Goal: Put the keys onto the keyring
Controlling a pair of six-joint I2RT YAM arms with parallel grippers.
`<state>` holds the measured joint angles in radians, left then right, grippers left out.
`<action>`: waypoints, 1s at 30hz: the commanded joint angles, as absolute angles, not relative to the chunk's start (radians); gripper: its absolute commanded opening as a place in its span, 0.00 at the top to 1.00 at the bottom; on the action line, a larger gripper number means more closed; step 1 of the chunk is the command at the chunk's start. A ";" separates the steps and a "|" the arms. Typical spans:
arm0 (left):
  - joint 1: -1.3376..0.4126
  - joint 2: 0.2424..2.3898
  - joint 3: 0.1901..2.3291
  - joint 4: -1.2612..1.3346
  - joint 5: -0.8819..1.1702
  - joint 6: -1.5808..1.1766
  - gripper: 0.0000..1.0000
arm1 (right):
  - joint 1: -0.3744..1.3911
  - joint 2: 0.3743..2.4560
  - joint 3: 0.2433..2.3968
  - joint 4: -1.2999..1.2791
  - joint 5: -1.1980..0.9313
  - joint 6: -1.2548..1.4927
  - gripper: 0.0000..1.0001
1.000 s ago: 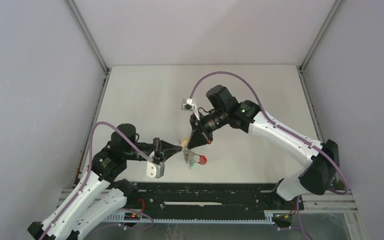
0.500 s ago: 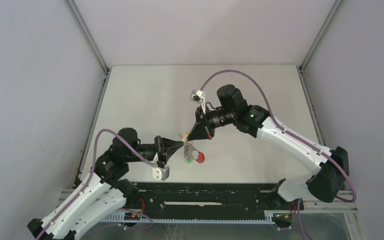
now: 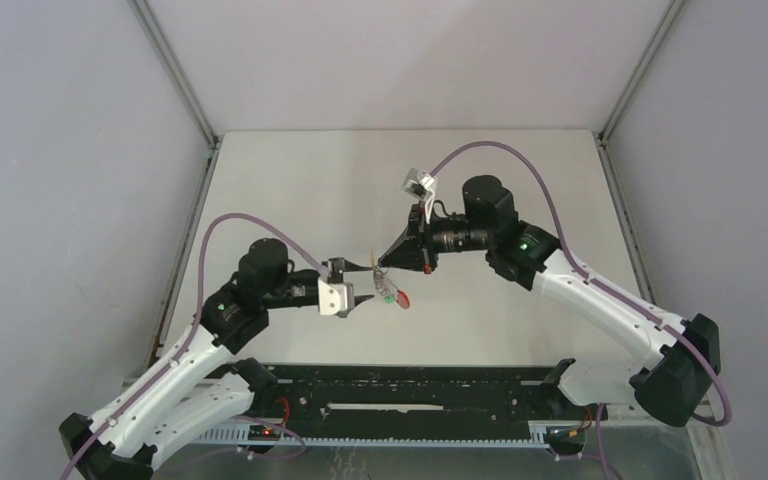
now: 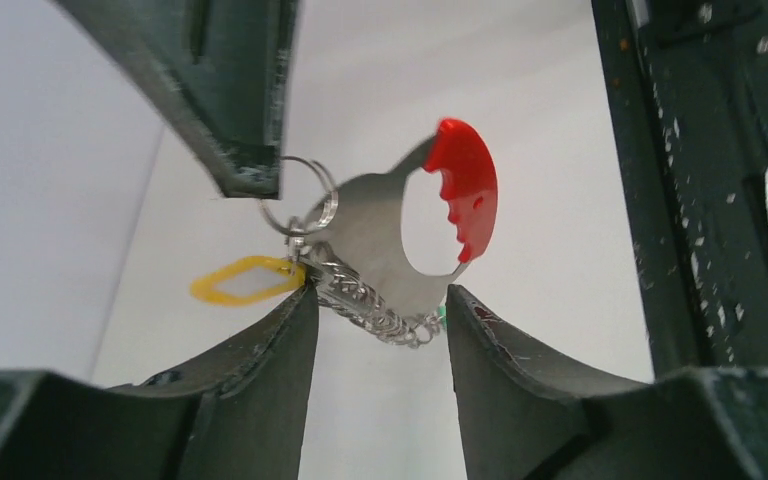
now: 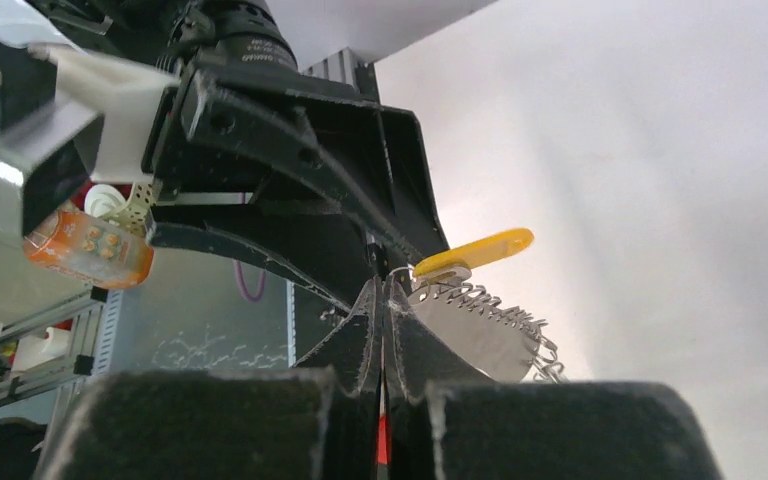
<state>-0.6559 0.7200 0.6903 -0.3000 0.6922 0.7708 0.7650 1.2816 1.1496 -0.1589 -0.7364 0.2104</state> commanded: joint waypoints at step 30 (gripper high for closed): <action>-0.621 0.739 0.824 -0.167 0.751 0.380 0.67 | 0.784 1.177 0.969 0.299 -0.795 0.221 1.00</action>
